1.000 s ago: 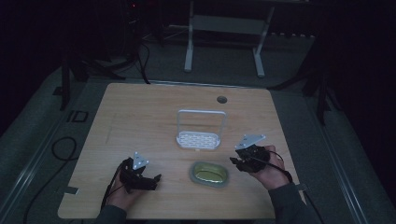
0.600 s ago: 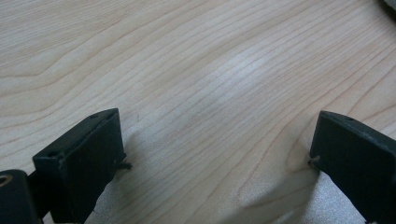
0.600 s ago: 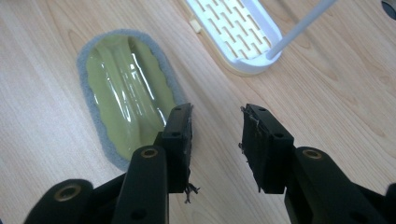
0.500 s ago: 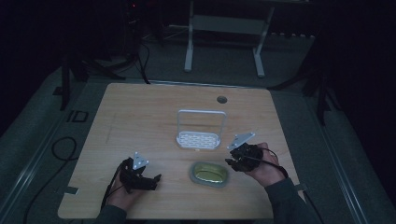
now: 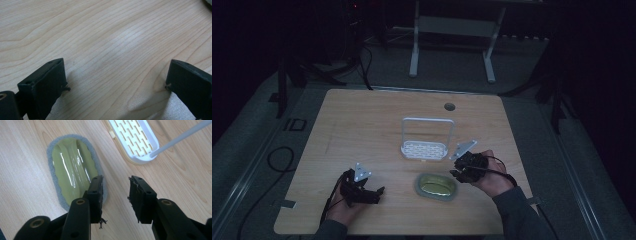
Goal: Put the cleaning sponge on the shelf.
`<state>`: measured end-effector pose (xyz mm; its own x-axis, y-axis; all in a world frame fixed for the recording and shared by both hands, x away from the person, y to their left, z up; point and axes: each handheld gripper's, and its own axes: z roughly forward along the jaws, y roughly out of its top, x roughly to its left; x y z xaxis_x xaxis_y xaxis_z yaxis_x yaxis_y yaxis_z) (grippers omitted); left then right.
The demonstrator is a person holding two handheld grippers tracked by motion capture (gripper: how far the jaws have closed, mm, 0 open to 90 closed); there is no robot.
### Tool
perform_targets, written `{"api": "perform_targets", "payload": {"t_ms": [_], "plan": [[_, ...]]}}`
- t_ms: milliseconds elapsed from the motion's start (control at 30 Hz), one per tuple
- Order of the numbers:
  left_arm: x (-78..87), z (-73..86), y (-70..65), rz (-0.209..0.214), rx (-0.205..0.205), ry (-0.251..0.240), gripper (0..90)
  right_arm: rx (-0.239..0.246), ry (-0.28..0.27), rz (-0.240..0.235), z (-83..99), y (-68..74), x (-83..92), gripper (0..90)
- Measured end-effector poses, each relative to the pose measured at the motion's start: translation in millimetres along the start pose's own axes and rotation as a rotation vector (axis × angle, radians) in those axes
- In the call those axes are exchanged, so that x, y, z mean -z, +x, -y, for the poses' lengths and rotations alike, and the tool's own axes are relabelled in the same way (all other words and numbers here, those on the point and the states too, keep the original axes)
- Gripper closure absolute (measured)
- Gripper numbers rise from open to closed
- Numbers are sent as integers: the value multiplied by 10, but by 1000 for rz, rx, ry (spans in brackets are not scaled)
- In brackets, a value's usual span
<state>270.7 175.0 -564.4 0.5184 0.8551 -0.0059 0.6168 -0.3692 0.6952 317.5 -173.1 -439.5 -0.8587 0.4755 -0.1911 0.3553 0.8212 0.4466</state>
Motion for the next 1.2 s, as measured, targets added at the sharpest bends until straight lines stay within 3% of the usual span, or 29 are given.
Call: {"api": "perform_targets", "payload": {"t_ms": [833,1200], "plan": [[0,0,0,0,0,0,29,107,77,-49,-240,76,-143,646],[0,0,0,0,0,0,29,117,98,-86,-315,94,-203,647]]}}
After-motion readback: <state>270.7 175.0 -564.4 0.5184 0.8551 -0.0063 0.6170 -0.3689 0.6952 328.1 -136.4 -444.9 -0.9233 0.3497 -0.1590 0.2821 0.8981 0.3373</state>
